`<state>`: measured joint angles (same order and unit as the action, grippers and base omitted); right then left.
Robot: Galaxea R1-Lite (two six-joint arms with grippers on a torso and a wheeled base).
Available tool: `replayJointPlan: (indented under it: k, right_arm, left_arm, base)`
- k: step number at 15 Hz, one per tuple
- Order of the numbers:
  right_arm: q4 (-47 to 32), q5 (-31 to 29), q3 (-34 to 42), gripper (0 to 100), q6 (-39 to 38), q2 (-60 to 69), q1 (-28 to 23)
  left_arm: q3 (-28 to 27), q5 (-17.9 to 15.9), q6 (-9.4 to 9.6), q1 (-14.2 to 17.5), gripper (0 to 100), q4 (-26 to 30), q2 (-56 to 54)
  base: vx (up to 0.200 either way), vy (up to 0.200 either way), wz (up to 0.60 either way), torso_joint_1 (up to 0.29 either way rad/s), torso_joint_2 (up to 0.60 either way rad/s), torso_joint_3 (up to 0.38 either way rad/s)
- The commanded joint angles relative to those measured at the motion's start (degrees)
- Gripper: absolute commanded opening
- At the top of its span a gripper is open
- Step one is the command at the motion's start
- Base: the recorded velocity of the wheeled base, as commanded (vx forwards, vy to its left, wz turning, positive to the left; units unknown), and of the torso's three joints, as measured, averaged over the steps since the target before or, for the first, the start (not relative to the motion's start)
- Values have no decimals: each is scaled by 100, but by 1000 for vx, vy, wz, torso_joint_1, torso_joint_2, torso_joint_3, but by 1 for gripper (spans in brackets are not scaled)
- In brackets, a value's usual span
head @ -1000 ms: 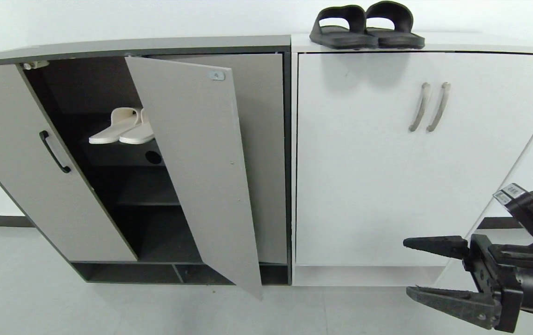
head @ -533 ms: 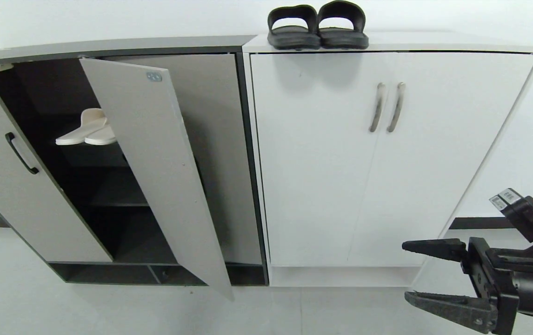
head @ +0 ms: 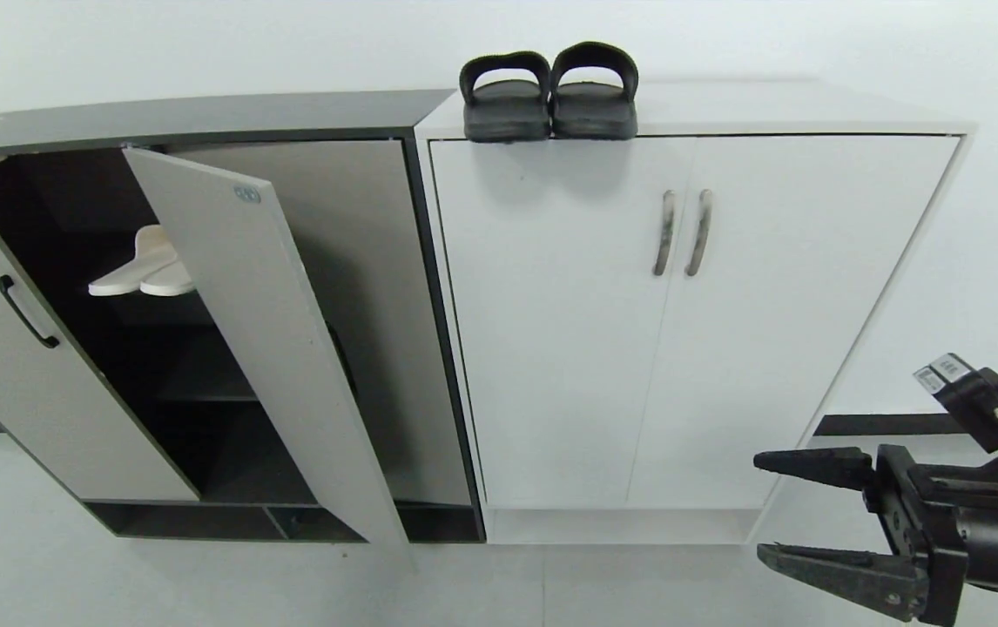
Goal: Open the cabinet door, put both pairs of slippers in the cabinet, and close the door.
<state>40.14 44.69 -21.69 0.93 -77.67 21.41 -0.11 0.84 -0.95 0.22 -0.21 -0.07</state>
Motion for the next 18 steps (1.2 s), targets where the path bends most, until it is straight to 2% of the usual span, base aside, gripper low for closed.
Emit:
replayJointPlan:
  k: [1,18]
  right_arm:
    - [2,5,-2,100,4,-3,13]
    - [2,-4,42,100,145,103,4]
  left_arm:
    - [11,4,-2,-4,0,12,7]
    - [2,4,-28,-4,0,12,7]
  base:
    - [0,0,0,168,-525,-295]
    - [0,0,0,207,-490,-285]
